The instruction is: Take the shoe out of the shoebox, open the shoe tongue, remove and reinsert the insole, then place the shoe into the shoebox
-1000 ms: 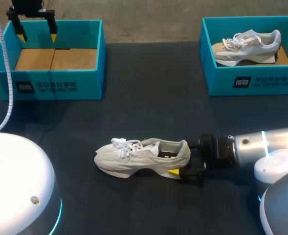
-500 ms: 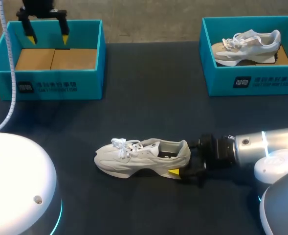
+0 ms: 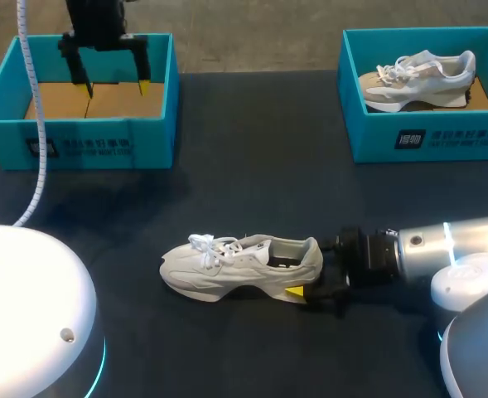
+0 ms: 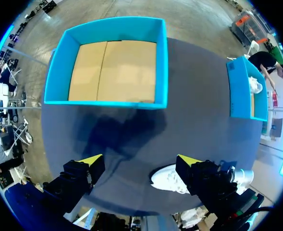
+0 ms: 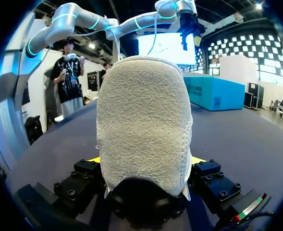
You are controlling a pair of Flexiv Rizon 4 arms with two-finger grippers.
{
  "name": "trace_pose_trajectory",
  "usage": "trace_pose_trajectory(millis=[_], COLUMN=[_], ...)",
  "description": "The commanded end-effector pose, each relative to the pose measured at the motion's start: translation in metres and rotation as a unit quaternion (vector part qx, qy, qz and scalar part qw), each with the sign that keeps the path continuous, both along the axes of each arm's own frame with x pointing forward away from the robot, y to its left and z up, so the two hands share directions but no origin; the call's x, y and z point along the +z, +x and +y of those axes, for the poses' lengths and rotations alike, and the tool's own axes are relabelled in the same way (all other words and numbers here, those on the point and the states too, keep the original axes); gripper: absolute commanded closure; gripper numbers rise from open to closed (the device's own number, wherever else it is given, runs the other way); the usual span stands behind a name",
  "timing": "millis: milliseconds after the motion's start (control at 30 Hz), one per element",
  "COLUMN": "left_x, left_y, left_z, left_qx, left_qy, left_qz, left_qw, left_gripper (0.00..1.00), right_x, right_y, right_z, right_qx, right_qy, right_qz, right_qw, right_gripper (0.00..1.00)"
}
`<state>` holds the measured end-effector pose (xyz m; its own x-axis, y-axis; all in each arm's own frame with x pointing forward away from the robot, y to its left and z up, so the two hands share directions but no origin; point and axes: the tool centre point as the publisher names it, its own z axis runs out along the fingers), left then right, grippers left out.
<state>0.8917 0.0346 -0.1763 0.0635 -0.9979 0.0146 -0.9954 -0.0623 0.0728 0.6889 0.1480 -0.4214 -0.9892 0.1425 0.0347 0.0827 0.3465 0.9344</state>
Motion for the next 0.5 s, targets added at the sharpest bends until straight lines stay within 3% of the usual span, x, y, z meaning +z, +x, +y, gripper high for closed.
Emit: trace_pose_trajectory(millis=[33,233,500], left_x=[-0.002,-0.006,-0.006], left_y=[-0.023,-0.058,-0.058], left_z=[-0.018,-0.05,-0.05], left_qx=[-0.005,0.009,0.009], left_qy=[0.012,0.039,0.039], left_qz=[-0.004,-0.031,-0.031], left_qw=[1.0,0.999,0.999], left_gripper=[0.0,0.0,0.0], right_x=[0.002,0.002,0.002], right_y=[-0.001,-0.001,-0.001], right_z=[0.002,0.002,0.002], right_qx=[0.0,0.0,0.0], right_qy=[-0.004,-0.004,-0.004], right_qz=[0.001,0.001,0.001], right_qw=[1.0,1.0,1.0], right_gripper=[1.0,1.0,1.0])
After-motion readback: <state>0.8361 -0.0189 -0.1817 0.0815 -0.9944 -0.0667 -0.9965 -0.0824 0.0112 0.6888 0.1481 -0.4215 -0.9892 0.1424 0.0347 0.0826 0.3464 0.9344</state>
